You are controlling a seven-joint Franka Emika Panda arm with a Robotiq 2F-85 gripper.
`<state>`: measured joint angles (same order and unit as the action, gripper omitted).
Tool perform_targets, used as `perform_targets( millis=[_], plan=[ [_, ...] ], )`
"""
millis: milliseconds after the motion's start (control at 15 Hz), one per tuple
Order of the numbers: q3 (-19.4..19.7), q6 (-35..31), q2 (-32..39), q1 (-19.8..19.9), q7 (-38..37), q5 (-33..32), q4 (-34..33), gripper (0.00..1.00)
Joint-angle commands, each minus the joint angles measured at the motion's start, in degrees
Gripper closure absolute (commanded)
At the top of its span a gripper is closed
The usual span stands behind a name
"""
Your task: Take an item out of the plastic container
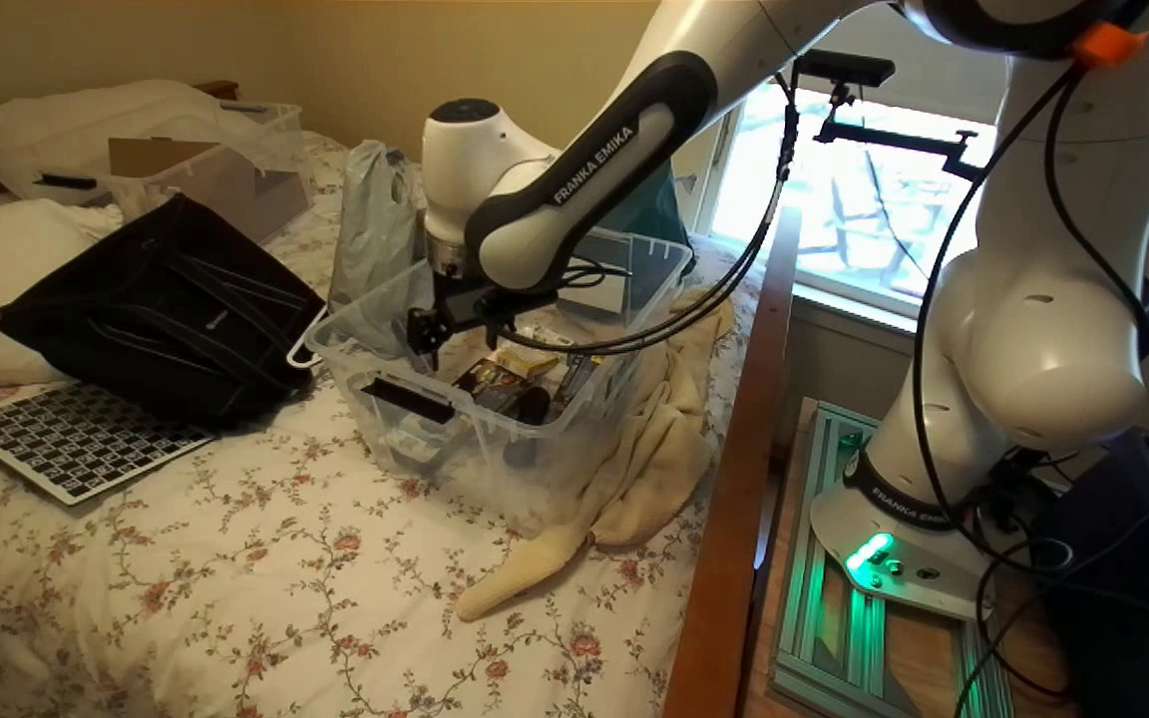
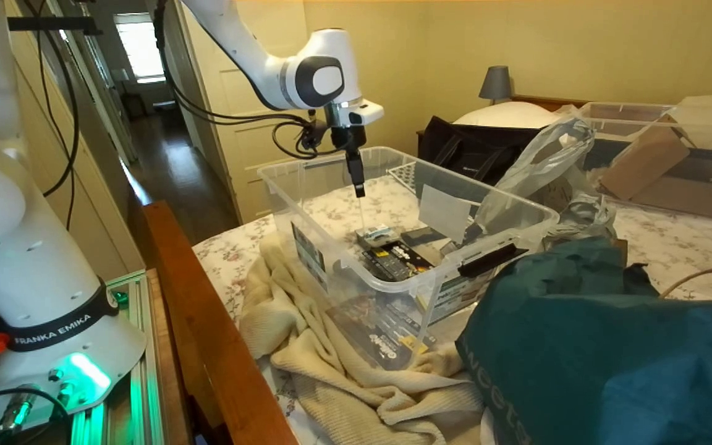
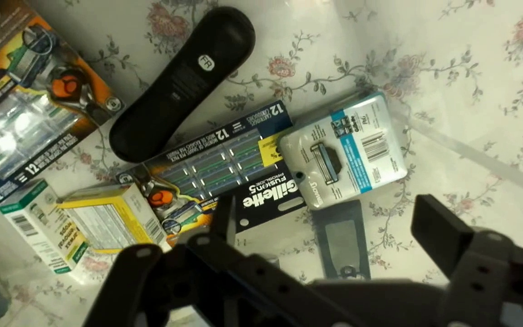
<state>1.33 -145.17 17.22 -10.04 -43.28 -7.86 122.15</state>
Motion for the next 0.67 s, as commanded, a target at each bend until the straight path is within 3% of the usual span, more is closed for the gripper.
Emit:
perform_targets(
  millis=[0, 200, 267, 533, 600],
  plan=[
    [-0.62, -5.19, 0.54, 1.51, 1.62, 4.66, 3.02, 0.00],
    [-0.27, -7.02, 2.00, 2.52, 2.25, 6.97, 4.00, 0.00],
    [0.74, -5.04, 1.31, 0.96, 0.72, 4.41, 3.06, 0.00],
    [0.93, -5.84, 2.13, 1.58, 1.28, 5.39, 3.57, 0.00],
    [2.34, -5.68, 3.24, 0.67, -2.19, 4.40, 2.59, 0.00]
  ],
)
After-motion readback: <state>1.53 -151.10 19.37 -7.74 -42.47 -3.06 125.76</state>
